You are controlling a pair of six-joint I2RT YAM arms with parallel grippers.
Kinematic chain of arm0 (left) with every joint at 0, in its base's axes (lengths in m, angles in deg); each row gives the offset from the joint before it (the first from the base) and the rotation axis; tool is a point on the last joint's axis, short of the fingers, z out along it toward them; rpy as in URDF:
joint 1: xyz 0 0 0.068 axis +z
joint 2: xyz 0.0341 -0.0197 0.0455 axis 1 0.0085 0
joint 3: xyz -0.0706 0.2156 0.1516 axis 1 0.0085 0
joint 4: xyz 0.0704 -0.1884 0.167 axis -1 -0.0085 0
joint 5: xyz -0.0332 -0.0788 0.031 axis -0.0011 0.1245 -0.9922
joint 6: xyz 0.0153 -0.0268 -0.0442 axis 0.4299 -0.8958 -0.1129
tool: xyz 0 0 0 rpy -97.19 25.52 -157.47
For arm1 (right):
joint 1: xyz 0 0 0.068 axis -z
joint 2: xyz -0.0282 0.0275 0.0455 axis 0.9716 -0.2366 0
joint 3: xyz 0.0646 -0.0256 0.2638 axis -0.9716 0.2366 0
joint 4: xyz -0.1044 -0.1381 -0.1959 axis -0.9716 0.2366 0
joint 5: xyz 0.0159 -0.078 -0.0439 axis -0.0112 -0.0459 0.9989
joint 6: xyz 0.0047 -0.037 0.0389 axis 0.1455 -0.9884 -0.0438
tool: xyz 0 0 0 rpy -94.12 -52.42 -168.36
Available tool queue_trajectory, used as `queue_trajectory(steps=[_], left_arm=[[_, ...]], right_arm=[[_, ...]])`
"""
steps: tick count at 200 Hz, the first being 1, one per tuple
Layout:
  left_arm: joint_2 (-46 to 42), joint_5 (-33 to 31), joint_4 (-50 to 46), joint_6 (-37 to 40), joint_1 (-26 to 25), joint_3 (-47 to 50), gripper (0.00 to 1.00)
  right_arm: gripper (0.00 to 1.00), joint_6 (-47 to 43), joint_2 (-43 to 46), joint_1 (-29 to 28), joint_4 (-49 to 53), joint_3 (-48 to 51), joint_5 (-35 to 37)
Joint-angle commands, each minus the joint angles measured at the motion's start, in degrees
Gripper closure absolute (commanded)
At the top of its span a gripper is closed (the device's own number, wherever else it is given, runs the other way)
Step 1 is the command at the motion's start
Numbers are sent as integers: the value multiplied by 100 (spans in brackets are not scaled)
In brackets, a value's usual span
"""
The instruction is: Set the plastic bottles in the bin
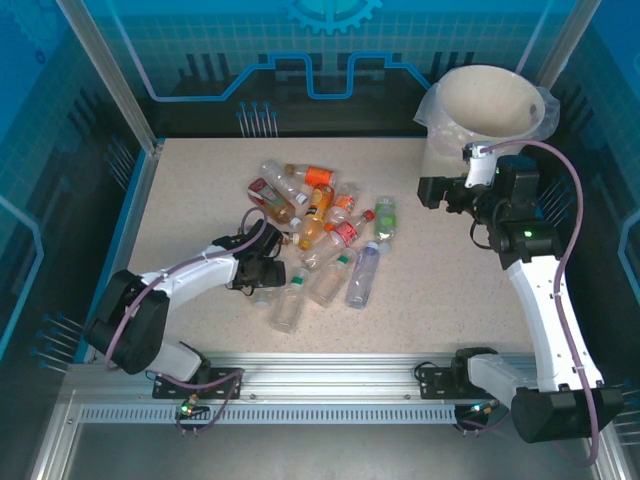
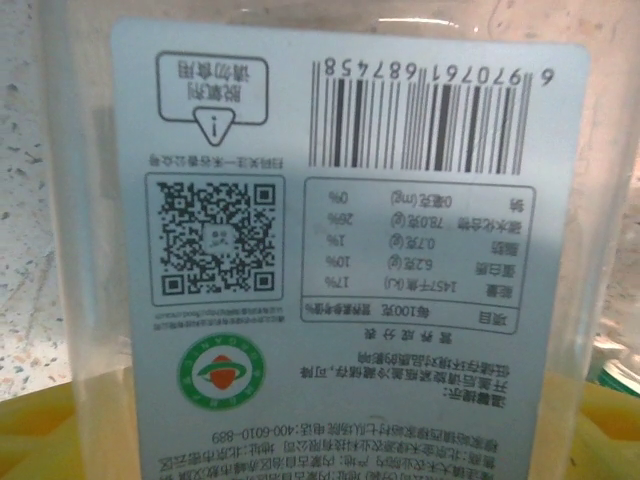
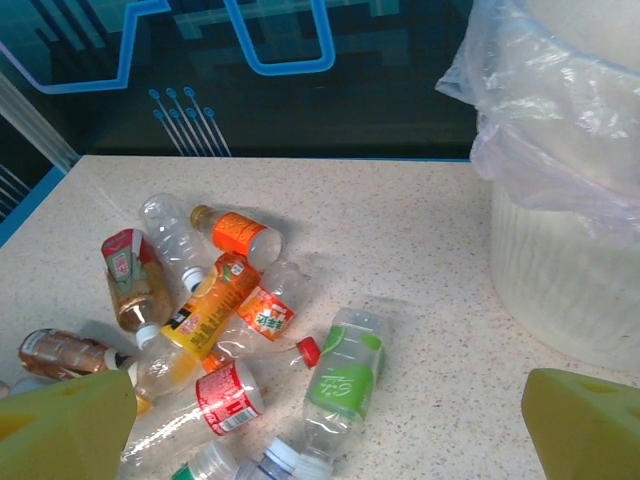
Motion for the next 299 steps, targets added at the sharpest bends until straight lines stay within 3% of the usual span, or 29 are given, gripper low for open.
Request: queue_trajectory(steps=[1,54,111,168,182,198,215,255,299], left_arm=[[-588,-250,-156,223,-49,-80,29],[-1339,-342,290,901,-531,-937,31],[-828,-266,1290,2382,-1575,-1837,32],[-279,310,2090,3096,-1835,-2229,33],[-246,495,2338,3079,-1833,-2203,32],[-227,665,2585,3054,-1844,-2163,32],[-224,704,2805,2995,-1833,-2134,32],[-173,829,3118,2939,-1833,-2088,32],[-92,959,3293,2856,-1836,-2093,32]], right_arm=[[0,70,67,-236,-217,113,-183],[0,123,-29,-906,-252,-22,-162],[0,768,-454,-1527,-137,-473,-720],[0,526,-982,-2077,310,-896,-1172],[0,688,-1072,-2110,300,-879,-1016],[0,1102,-1168,-2143,384,-875,-270],[0,1149,-1232,-2141,344,-788,-204],[17,1193,-1531,-2135,181,-839,-1097],[32,1286,-1734,-2134,31,-892,-1340]])
